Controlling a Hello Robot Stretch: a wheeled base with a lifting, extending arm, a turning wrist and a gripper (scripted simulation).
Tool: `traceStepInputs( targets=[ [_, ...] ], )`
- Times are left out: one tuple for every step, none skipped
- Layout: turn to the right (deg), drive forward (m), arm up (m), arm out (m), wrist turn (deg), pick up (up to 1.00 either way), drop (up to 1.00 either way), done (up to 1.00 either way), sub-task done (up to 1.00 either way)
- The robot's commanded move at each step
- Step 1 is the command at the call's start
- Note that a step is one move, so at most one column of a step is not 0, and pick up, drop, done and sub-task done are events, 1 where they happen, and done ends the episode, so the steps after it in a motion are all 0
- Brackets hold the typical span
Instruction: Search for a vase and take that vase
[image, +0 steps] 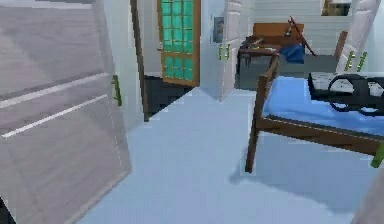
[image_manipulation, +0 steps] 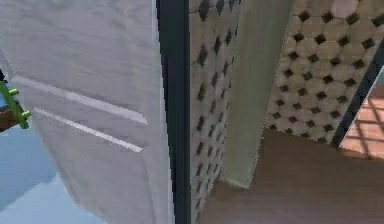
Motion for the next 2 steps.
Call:
traceStepInputs(
  targets=[
    [0.0,1.0,0.0,0.0,0.0,0.0,0.0,0.0,0.0],
    [3.0,0.0,0.0,0.0,0.0,0.0,0.0,0.0,0.0]
  ],
)
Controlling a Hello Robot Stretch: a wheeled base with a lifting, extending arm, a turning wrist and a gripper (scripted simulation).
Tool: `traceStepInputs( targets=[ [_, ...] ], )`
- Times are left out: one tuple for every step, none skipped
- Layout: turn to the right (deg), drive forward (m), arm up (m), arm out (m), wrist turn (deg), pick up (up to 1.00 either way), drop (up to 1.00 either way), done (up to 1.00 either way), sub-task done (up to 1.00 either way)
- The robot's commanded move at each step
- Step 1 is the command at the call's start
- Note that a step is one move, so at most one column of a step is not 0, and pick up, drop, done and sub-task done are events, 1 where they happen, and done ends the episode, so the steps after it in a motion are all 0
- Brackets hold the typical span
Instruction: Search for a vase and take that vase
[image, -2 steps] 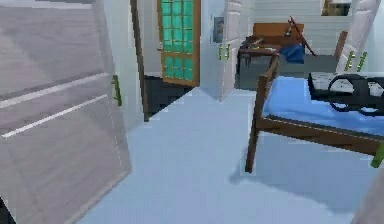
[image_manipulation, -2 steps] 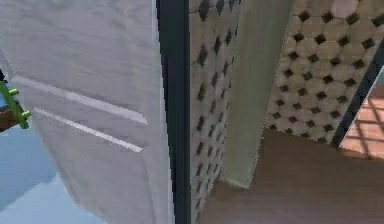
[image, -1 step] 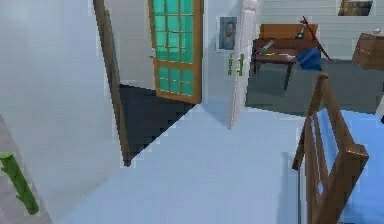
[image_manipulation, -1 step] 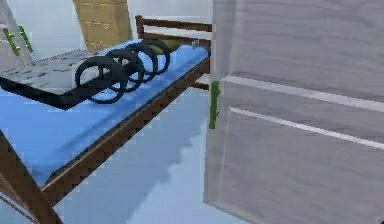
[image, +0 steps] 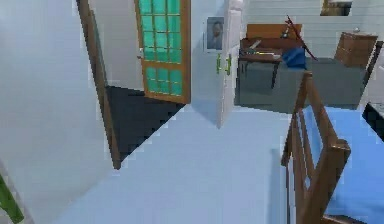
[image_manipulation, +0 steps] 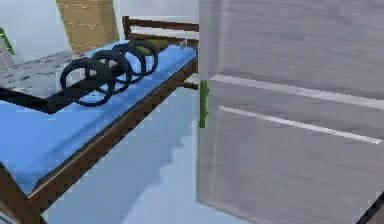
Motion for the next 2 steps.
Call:
traceStepInputs(
  targets=[
    [0.0,0.6,0.0,0.0,0.0,0.0,0.0,0.0,0.0],
    [24.0,0.0,0.0,0.0,0.0,0.0,0.0,0.0,0.0]
  ],
)
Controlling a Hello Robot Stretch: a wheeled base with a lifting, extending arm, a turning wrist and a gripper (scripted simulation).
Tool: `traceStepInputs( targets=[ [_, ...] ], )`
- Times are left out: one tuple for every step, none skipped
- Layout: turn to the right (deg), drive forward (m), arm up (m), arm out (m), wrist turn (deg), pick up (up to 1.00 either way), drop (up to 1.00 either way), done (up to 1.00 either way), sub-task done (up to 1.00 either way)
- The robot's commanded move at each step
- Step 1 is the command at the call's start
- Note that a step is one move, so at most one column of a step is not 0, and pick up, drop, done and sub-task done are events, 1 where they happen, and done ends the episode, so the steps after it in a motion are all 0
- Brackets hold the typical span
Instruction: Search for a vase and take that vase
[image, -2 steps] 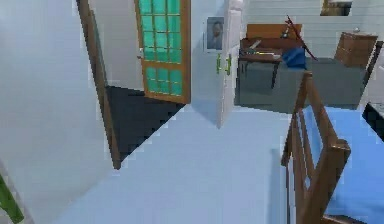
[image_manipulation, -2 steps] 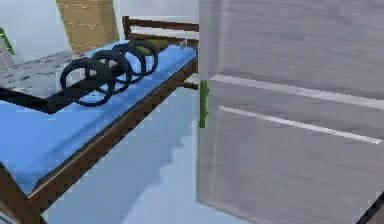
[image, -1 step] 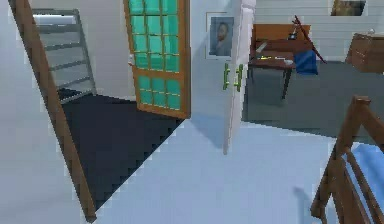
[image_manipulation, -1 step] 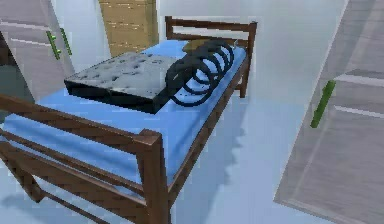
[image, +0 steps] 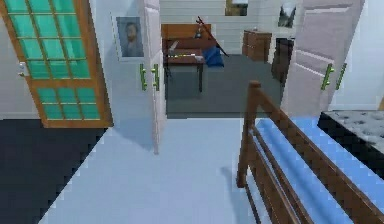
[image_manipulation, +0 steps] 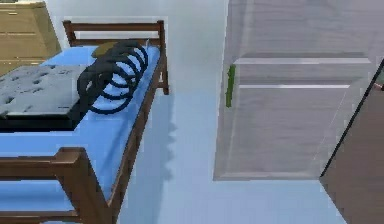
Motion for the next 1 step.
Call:
traceStepInputs(
  targets=[
    [0.0,0.1,0.0,0.0,0.0,0.0,0.0,0.0,0.0]
  ],
)
